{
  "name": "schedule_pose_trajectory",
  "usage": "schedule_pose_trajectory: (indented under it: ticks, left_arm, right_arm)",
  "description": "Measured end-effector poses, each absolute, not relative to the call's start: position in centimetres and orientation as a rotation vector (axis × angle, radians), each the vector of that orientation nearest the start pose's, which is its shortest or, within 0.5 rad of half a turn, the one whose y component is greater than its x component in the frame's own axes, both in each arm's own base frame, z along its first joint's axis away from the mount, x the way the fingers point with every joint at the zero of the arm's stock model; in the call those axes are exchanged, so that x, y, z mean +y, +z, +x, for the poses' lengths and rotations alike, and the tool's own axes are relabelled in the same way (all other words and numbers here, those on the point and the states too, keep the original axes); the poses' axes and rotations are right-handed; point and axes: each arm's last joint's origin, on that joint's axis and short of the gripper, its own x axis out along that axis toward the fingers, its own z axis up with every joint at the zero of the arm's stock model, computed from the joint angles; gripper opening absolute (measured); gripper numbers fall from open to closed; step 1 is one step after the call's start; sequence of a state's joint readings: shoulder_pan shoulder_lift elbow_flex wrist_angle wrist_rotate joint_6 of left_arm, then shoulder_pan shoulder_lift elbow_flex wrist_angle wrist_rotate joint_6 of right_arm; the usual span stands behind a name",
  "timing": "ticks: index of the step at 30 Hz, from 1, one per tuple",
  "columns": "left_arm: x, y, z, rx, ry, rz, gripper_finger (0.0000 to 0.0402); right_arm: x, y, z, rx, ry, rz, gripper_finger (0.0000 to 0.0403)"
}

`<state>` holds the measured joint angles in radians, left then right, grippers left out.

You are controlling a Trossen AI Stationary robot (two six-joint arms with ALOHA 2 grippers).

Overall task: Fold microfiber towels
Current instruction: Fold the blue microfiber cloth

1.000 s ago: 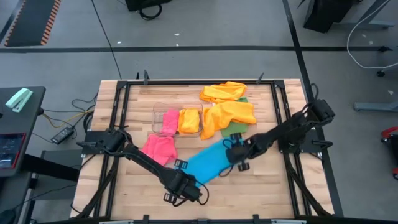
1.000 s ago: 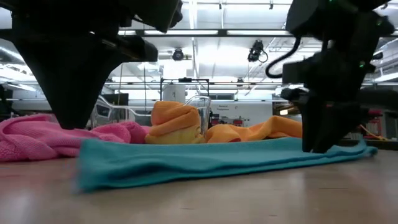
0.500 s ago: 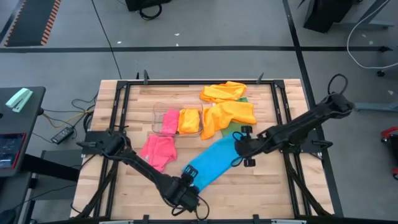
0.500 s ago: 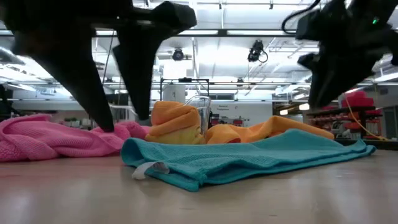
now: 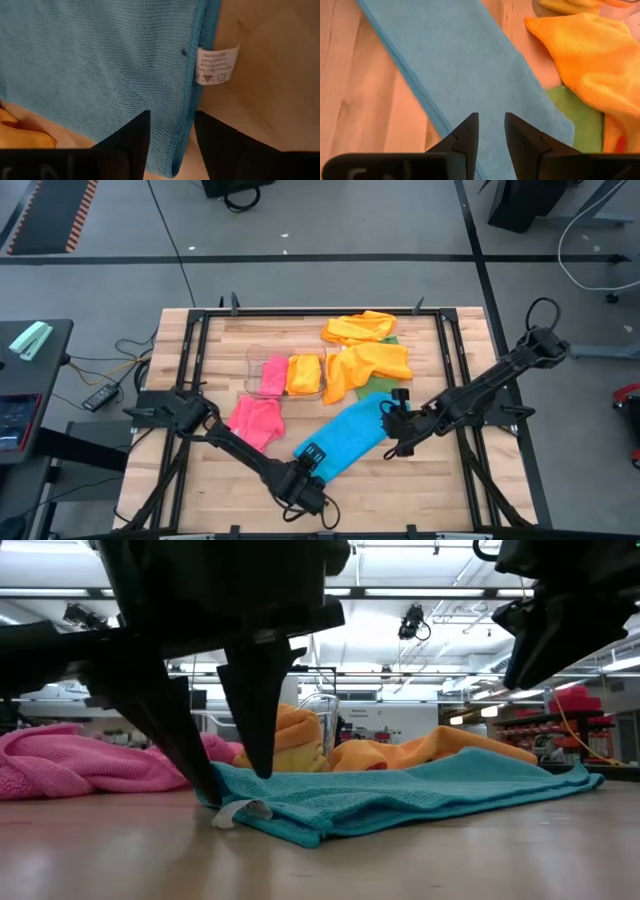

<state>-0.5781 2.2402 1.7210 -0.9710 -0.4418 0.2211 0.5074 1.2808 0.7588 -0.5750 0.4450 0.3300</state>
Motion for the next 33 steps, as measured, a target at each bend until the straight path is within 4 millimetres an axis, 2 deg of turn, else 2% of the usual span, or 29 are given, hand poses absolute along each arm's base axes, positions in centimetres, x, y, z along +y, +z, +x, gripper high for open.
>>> schedule_pose_trajectory:
  ticks: [14,17,22,26,31,33]
  left_arm:
    - [-22.3,13.1,37.5,1.346,-0.291,0.965,0.0132]
    - [-21.9,13.0,37.6,1.362,-0.287,0.943,0.0102]
    - [-21.4,12.9,37.9,1.381,-0.27,0.892,0.0015]
    - [-21.3,12.8,37.9,1.386,-0.289,0.909,0.0011]
    - [-20.8,14.2,37.1,1.425,-0.281,0.883,0.0006]
    - [-20.8,15.3,36.9,1.411,-0.287,0.827,0.0004]
  right_arm:
    - [10.2,20.3,20.8,0.949,-0.104,-0.186,0.0104]
    - [10.3,20.3,20.8,0.942,-0.097,-0.183,0.0104]
    - [11.3,20.4,21.0,0.891,-0.055,-0.177,0.0104]
    - [12.1,19.4,21.3,0.852,-0.014,-0.185,0.0104]
    - [12.6,18.3,21.4,0.876,-0.009,-0.197,0.0104]
    - [12.7,18.1,21.6,0.876,-0.008,-0.197,0.0104]
